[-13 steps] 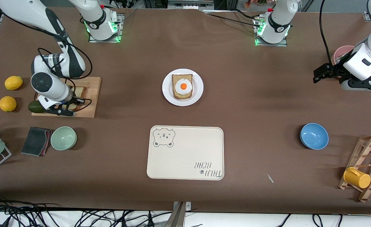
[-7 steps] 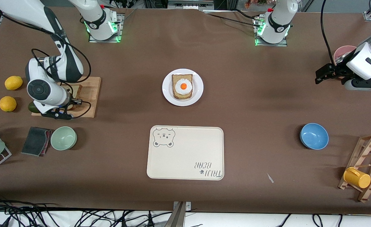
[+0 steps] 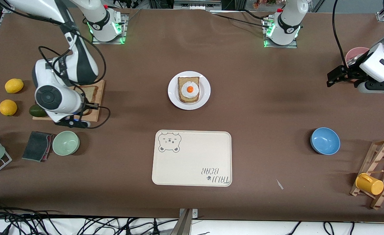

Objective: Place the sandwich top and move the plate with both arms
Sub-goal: 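Lift the bread slice and carry it toward the white plate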

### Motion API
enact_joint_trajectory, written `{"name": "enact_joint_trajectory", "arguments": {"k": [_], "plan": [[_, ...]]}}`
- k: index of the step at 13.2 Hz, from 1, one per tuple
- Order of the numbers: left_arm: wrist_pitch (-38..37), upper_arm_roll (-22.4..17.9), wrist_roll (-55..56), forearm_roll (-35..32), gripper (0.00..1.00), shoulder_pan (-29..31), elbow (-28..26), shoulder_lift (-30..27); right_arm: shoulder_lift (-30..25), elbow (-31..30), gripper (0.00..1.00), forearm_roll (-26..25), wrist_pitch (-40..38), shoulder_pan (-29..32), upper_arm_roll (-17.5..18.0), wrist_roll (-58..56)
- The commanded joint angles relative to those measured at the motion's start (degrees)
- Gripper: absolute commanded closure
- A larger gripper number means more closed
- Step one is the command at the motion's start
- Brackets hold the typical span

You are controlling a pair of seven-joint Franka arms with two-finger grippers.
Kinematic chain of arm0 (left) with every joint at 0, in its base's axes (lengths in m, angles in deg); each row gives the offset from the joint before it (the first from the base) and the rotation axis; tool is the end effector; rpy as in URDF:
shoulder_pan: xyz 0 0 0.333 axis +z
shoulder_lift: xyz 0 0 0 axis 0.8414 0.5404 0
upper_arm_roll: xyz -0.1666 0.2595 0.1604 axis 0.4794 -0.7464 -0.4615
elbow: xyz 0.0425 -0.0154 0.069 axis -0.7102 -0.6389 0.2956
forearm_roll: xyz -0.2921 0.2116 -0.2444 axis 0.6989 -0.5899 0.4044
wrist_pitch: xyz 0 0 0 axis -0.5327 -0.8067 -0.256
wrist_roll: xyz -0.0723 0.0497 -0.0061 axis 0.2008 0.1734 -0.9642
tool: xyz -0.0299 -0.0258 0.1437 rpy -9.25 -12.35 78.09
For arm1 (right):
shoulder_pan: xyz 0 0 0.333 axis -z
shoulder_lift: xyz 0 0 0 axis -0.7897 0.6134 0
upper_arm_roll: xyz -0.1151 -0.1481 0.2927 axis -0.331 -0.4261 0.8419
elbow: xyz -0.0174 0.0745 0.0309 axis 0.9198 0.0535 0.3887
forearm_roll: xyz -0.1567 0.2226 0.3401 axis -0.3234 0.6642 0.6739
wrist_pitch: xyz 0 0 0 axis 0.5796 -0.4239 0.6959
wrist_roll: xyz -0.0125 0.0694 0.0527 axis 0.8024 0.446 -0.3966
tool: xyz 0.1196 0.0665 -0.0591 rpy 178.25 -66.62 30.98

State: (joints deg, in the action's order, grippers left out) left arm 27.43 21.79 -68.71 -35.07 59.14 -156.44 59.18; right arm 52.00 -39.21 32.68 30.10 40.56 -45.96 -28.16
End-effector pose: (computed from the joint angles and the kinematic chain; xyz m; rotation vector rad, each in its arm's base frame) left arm 0.5794 -0.0053 0.5455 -3.1391 0.0064 0.0643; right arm 0.6144 0.1151 0.2834 2.9275 -0.1531 -0.4266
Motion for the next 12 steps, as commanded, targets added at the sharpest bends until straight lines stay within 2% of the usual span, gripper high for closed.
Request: {"name": "enact_joint_trajectory", "arguments": {"k": [1,4,7,10,12], "plan": [[-0.33,0.22,-0.40,-1.27,0.00,0.26,0.73,-0.18,3.50,7.45,1.00,4.81,-5.60,-5.77,0.05,2.99],[-0.41,0.40,-0.31,-1.27,0.00,0.26,0.73,-0.26,5.52,11.49,1.00,7.02,-5.70,-11.93,0.22,13.60],[-0.41,0.48,-0.31,-1.27,0.00,0.17,0.64,-0.18,8.69,15.89,1.00,7.98,-5.78,-17.82,0.67,17.75],[-0.15,0.48,-0.40,-1.36,0.00,0.17,0.12,1.83,10.80,18.53,1.00,16.84,-5.17,-21.60,0.67,25.83],[-0.06,0.40,-1.01,-1.27,0.00,0.35,0.12,1.85,11.42,18.80,1.00,18.80,-4.73,-24.86,0.67,28.22]]}}
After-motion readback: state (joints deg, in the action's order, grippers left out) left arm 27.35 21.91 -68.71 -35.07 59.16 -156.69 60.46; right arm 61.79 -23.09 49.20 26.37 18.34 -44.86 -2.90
